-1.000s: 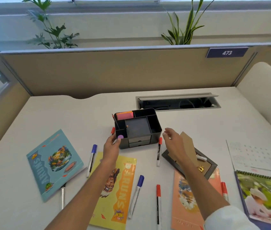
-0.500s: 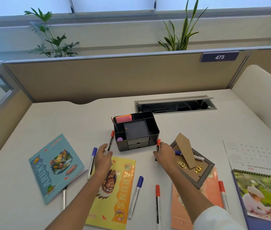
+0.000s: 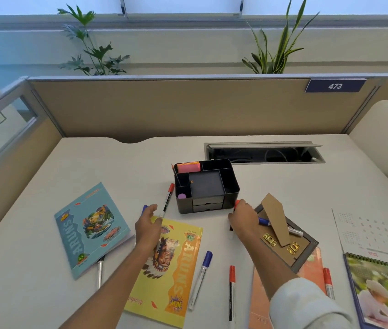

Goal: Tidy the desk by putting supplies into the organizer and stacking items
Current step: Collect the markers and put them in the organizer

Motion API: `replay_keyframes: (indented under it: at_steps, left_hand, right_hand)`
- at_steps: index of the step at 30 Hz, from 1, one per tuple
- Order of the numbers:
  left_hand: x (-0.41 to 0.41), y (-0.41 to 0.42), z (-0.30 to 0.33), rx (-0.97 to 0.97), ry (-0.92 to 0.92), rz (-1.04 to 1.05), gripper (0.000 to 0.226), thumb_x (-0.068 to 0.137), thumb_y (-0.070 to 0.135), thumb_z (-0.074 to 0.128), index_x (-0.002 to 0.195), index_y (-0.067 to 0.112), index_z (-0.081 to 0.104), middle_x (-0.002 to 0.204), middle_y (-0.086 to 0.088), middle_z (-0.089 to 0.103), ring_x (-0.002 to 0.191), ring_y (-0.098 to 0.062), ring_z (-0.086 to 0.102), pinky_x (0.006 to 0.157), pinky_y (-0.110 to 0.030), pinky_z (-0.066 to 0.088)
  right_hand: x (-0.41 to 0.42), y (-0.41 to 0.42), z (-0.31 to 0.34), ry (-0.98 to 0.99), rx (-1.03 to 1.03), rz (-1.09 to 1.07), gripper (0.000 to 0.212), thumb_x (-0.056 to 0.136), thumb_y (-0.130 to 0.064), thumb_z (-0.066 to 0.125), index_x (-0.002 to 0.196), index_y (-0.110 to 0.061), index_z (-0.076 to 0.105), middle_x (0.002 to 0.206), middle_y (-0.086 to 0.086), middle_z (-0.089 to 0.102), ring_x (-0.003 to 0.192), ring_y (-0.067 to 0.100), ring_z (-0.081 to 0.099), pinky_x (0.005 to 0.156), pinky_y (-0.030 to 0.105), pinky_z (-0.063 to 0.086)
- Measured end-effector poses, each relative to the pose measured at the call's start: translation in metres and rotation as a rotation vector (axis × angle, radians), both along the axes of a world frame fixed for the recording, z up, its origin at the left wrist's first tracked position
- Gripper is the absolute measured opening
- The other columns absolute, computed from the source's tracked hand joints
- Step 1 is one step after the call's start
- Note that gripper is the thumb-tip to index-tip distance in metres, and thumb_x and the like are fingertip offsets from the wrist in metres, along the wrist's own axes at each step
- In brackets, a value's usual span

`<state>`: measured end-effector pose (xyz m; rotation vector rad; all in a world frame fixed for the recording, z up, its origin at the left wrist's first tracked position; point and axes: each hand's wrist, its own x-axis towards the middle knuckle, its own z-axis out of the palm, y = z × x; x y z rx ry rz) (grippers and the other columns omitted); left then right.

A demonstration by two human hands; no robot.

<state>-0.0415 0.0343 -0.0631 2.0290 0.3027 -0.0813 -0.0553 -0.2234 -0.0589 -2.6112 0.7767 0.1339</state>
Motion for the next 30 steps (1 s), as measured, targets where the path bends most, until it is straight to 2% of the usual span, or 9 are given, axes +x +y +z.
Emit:
replay_keyframes:
  at_steps: [2,4,6,10,16,18,23,27,30]
  left_hand:
    - [0.006,-0.002,0.000,0.008,-0.012,-0.004,0.039,0.091,0.001,0.052,0.128,0.015,0.053,0.132,-0.007,0.055,0.124,-0.022,0.049,0.081,-0.019,0.048]
    - [0.013,-0.005,0.000,-0.002,-0.020,-0.004,0.037,0.091,-0.002,0.052,0.125,0.013,0.055,0.126,-0.007,0.055,0.115,-0.022,0.052,0.053,-0.006,0.047]
    - [0.021,-0.010,0.000,0.004,-0.047,-0.002,0.035,0.090,-0.003,0.052,0.122,0.012,0.056,0.122,-0.007,0.056,0.108,-0.020,0.053,0.044,-0.005,0.043]
    - [0.041,-0.017,0.000,0.069,-0.089,-0.020,0.035,0.090,-0.002,0.053,0.120,0.013,0.058,0.121,-0.006,0.061,0.102,-0.018,0.057,0.070,-0.019,0.047]
    - [0.069,-0.029,0.002,0.230,-0.083,-0.107,0.041,0.088,0.003,0.062,0.128,0.010,0.055,0.126,-0.010,0.060,0.111,-0.026,0.059,0.088,-0.036,0.051]
    - [0.077,-0.032,0.000,0.302,-0.066,-0.144,0.041,0.088,0.006,0.063,0.128,0.008,0.055,0.126,-0.011,0.061,0.110,-0.029,0.059,0.090,-0.039,0.050]
    - [0.090,-0.037,-0.006,0.425,-0.015,-0.190,0.034,0.087,0.010,0.063,0.120,0.003,0.058,0.114,-0.015,0.064,0.100,-0.031,0.062,0.076,-0.033,0.046]
    - [0.098,-0.036,-0.009,0.433,0.033,-0.175,0.034,0.088,0.008,0.060,0.122,0.004,0.059,0.116,-0.016,0.064,0.103,-0.032,0.060,0.076,-0.032,0.044]
    - [0.098,-0.033,-0.001,0.316,0.047,-0.070,0.034,0.089,0.011,0.059,0.123,0.005,0.059,0.113,-0.016,0.065,0.099,-0.033,0.061,0.078,-0.035,0.046]
  right_hand:
    - [0.004,-0.004,0.002,0.036,0.002,-0.007,0.028,0.091,-0.018,0.060,0.115,-0.008,0.050,0.107,0.011,0.063,0.085,0.021,0.059,0.067,0.025,0.045]
    - [0.009,-0.009,0.004,0.069,0.020,-0.028,0.029,0.091,-0.018,0.060,0.115,-0.008,0.050,0.105,0.012,0.062,0.080,0.021,0.055,0.065,0.026,0.044]
    - [0.013,-0.013,0.005,0.085,0.056,-0.050,0.030,0.090,-0.021,0.061,0.114,-0.008,0.051,0.098,0.010,0.060,0.079,0.020,0.055,0.061,0.025,0.044]
    - [0.014,-0.021,0.004,0.052,0.154,-0.081,0.036,0.087,-0.024,0.064,0.116,-0.011,0.049,0.096,0.006,0.058,0.078,0.019,0.058,0.051,0.021,0.036]
    - [0.009,-0.031,0.012,-0.128,0.268,-0.130,0.051,0.085,-0.022,0.065,0.129,-0.015,0.040,0.102,0.008,0.060,0.085,0.022,0.061,0.068,0.030,0.052]
    - [0.007,-0.033,0.023,-0.180,0.281,-0.124,0.054,0.086,-0.022,0.063,0.133,-0.017,0.037,0.103,0.008,0.059,0.087,0.024,0.061,0.071,0.035,0.056]
    - [0.009,-0.041,0.052,-0.190,0.214,-0.087,0.049,0.092,-0.025,0.055,0.137,-0.022,0.034,0.108,0.008,0.062,0.084,0.022,0.061,0.050,0.017,0.037]
    - [0.021,-0.047,0.061,-0.308,0.237,-0.158,0.050,0.091,-0.023,0.057,0.136,-0.023,0.035,0.112,0.009,0.061,0.090,0.024,0.063,0.072,0.031,0.054]
    - [0.030,-0.050,0.070,-0.409,0.213,-0.174,0.050,0.092,-0.021,0.059,0.137,-0.022,0.037,0.113,0.008,0.062,0.091,0.023,0.063,0.082,0.035,0.055]
